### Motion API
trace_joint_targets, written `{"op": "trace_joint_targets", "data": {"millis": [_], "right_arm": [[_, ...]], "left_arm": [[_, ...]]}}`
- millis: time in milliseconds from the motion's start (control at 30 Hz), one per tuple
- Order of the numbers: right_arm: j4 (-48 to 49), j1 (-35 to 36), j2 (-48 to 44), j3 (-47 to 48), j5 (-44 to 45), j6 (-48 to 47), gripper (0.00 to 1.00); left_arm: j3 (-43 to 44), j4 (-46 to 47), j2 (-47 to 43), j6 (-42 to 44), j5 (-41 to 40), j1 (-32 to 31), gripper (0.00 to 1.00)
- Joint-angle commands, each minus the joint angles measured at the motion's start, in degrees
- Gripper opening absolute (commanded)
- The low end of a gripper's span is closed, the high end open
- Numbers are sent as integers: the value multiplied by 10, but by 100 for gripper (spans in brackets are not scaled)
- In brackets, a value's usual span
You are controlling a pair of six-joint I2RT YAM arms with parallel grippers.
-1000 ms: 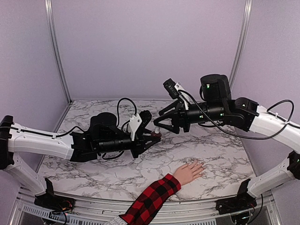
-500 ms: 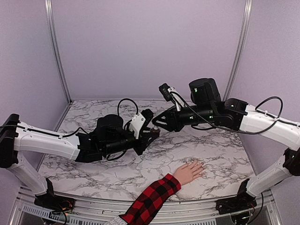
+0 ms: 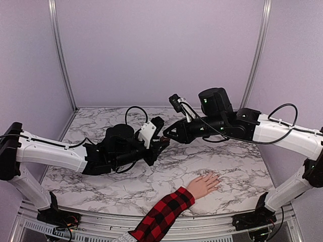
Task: Paint the nails
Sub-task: Unscrew the nail polish bottle cap from the nail polish bottle.
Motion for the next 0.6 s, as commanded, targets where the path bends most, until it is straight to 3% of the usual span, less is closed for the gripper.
{"op": "trace_joint_targets", "data": {"millis": [0,300,567], "right_arm": [[28,1,8,2,-11,7,20],[42,1,4,4,-40,-14,5],[39,1,-12,8,-82,-78,0]], "left_arm": [[16,18,-6,-2,-6,-4,0],[0,18,-25,-2,12,-4,0],[-3,15,-30,-2,116,0,0]]}}
